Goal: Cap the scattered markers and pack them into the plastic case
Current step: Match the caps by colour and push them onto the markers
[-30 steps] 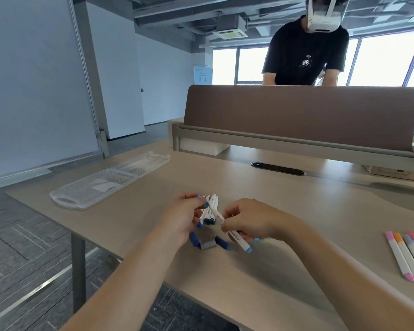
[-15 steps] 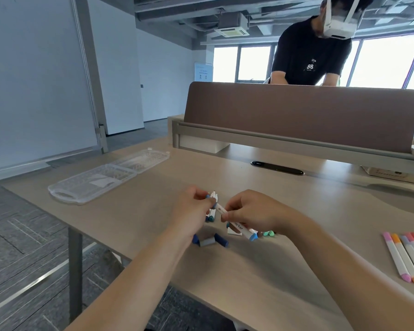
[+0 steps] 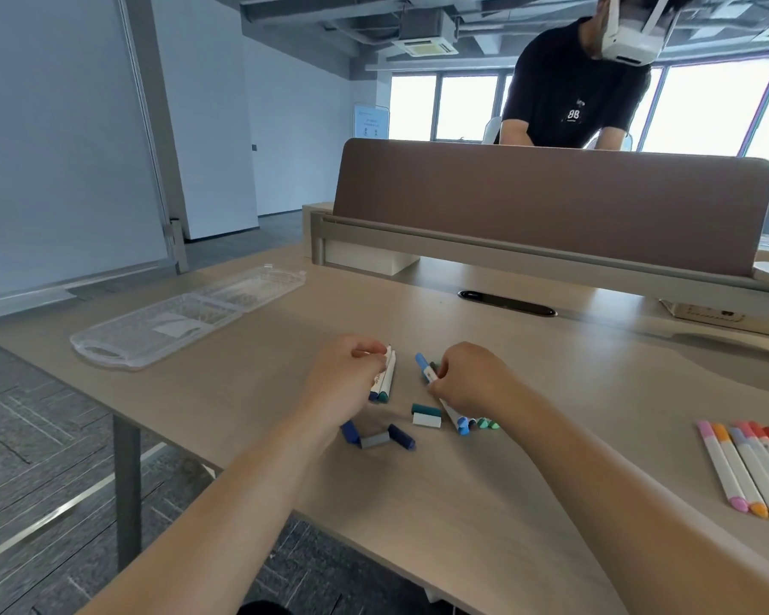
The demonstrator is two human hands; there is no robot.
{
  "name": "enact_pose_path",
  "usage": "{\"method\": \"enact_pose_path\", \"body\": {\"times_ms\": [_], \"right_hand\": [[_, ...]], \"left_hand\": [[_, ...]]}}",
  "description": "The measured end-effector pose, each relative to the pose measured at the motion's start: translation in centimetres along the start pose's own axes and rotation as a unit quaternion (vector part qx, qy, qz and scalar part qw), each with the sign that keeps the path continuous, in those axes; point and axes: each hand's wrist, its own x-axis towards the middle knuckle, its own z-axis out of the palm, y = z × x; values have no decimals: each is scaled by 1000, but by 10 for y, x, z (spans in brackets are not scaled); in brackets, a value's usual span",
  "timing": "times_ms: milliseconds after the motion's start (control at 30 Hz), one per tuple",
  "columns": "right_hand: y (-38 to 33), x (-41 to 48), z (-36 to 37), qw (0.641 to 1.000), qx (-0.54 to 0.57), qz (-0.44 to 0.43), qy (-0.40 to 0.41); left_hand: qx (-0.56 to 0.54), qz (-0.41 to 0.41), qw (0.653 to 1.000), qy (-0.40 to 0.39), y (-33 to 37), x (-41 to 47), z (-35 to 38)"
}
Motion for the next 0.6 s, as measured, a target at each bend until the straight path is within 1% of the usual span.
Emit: {"method": "enact_pose_path", "body": {"times_ms": [133,333,433,600], "right_hand": [[-4,3,6,999,-28,17,-1],[-12,5,7,998,-62,5,5],[-23,8,9,999,-35,-8,21],[-48,14,10,1000,16,-14,-18]], "left_hand": [[0,-2,1000,9,1,-1,-4],[8,-9,1000,9,-1,-1,-10],[10,-8,1000,6,-3,2,-11],[10,-14,1000,9,-9,8,-15]]}}
